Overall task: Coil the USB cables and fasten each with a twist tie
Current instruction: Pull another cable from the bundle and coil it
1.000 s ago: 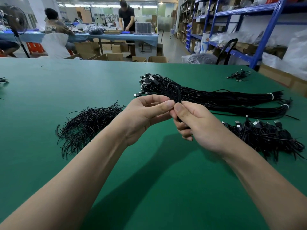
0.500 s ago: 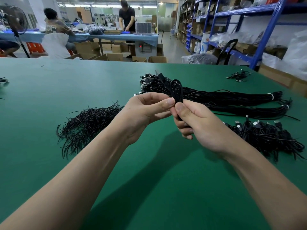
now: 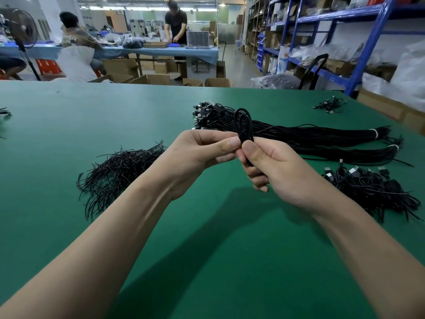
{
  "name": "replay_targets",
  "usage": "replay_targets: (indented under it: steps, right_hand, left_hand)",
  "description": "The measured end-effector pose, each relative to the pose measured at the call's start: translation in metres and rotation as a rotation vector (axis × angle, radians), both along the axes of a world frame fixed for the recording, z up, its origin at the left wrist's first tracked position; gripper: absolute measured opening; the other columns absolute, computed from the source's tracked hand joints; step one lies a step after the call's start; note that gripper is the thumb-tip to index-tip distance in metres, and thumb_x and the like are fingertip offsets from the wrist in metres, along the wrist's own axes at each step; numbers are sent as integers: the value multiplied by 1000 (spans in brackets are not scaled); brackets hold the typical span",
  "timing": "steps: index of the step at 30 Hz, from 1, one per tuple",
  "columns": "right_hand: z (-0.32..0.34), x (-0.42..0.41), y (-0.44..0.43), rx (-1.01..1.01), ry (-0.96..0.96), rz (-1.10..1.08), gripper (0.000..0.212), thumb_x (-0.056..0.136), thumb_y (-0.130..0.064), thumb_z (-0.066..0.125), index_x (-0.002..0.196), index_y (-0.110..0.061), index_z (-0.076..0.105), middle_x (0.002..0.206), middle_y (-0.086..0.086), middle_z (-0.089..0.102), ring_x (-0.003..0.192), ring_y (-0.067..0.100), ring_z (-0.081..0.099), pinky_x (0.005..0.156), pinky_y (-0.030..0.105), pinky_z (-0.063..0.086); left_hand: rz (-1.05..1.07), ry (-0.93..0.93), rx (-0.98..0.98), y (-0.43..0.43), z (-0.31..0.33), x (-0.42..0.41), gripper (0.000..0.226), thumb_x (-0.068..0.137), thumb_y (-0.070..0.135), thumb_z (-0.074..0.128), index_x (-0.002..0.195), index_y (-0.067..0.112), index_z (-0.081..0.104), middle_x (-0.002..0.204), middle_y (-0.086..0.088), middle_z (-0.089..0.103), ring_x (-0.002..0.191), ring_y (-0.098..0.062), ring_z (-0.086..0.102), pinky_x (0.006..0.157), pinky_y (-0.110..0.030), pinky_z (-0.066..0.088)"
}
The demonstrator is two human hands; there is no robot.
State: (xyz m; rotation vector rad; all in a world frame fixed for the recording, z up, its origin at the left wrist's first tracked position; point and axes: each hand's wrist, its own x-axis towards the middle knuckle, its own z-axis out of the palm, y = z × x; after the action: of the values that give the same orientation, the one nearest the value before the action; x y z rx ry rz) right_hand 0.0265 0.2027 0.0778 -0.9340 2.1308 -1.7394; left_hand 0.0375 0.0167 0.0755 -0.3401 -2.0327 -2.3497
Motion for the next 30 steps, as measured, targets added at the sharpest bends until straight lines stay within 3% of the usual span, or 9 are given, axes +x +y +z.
replay_targets:
  steps: [2,4,9,13,16,18,22,27,30]
  right_hand:
    - [-1,-1,2,-13,-27,10,34,99,-44,42,83,-16,50,61,-9,27,56,13,22,57,39,17]
    - [-1,-2,3,-26,-52,15,33,103,-41,41,84,-16,51,61,-8,27,55,12,22,53,32,21]
    - [1,-4,5,-59,-107,34,34,107,-37,39,84,-15,52,61,-9,28,51,10,25,50,22,28]
    - [1,-4,5,-96,-152,80,33,106,-36,39,85,-15,52,60,-10,28,50,9,24,50,23,27]
    - [1,-4,5,-115,-174,114,32,104,-38,41,84,-15,52,61,-10,28,51,9,24,50,24,27]
    - [0,-4,5,-117,-183,133,33,102,-40,43,83,-16,53,61,-9,28,51,10,24,50,24,28]
    - [1,-2,4,-118,-210,178,33,99,-42,45,82,-15,54,61,-8,28,50,9,25,49,22,31]
    - [0,0,4,-131,-260,258,33,100,-40,45,78,-21,60,64,-4,24,51,11,23,49,22,31]
    - [-2,1,4,-121,-297,280,33,100,-40,45,78,-20,60,64,-3,23,51,12,22,49,23,30]
  left_hand:
    - [-33,37,-35,-1,-2,0,26,80,20,71,97,2,75,89,-8,71,92,-19,64,100,-33,52]
    - [-73,90,-90,-3,-4,0,13,86,23,70,85,13,77,89,-5,69,94,-21,55,96,-33,46]
    - [-115,75,-53,-1,-10,-2,17,87,34,66,87,22,78,98,10,72,95,-2,60,86,-31,37]
    - [-160,62,-6,2,-16,-4,15,95,34,64,89,27,76,89,10,69,92,-3,60,85,-32,36]
    - [-216,24,58,4,-19,-5,18,85,43,65,85,28,76,87,11,68,92,-4,61,86,-32,36]
    - [-239,4,89,3,-21,-6,21,82,44,66,88,26,74,85,10,66,89,-6,59,87,-34,34]
    - [-315,-22,121,2,-19,-4,61,78,44,74,121,6,52,78,11,67,80,-3,60,88,-32,36]
    - [-328,-20,147,2,-14,-2,54,70,39,85,102,3,59,71,4,68,82,-11,61,96,-32,41]
    - [-326,-19,162,2,-13,-1,56,70,29,85,109,-1,57,67,2,68,69,-8,64,88,-25,47]
